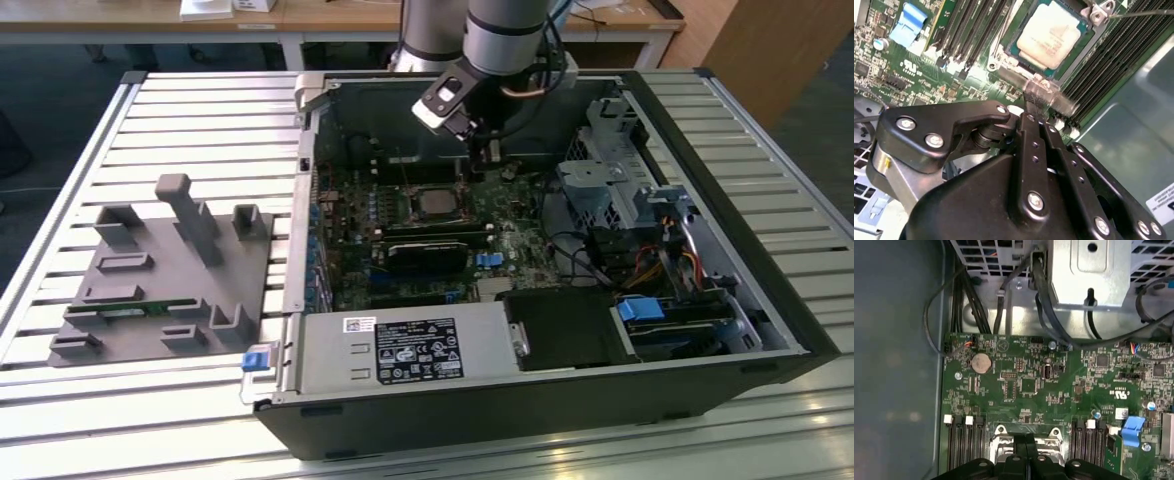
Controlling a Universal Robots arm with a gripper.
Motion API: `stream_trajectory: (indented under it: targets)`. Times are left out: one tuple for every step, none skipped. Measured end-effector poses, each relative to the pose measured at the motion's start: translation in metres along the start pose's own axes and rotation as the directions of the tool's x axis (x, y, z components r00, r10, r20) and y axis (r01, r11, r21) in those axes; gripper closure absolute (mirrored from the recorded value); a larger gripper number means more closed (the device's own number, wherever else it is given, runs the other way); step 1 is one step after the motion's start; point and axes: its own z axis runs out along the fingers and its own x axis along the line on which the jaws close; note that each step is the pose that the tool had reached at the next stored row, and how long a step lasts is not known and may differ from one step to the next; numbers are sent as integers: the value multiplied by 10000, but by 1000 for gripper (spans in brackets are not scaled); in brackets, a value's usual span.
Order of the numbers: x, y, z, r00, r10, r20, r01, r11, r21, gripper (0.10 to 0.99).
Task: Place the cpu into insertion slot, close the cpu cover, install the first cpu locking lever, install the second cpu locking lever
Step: 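Close the cpu cover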
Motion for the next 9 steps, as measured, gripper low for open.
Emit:
stream_trajectory:
  targets:
    - [0, -8, 6, 10000, 1, 0, -1, 10000, 0, 980]
    - [0, -15, 12, 10000, 0, 0, 0, 10000, 0, 980]
    - [0, -23, 18, 10000, 2, 0, -2, 10000, 0, 980]
    - [0, -31, 28, 10000, 1, 1, -1, 10000, 0, 980]
    - [0, -38, 41, 10000, 1, 1, -1, 10000, 0, 980]
    - [-1, -43, 52, 10000, 2, 0, -2, 10000, 0, 980]
    - [-1, -50, 63, 10000, 1, 0, -1, 10000, 0, 980]
    - [-2, -60, 72, 10000, 0, 0, 0, 10000, 0, 980]
    - [-3, -73, 80, 10000, 1, 0, -1, 10000, 0, 980]
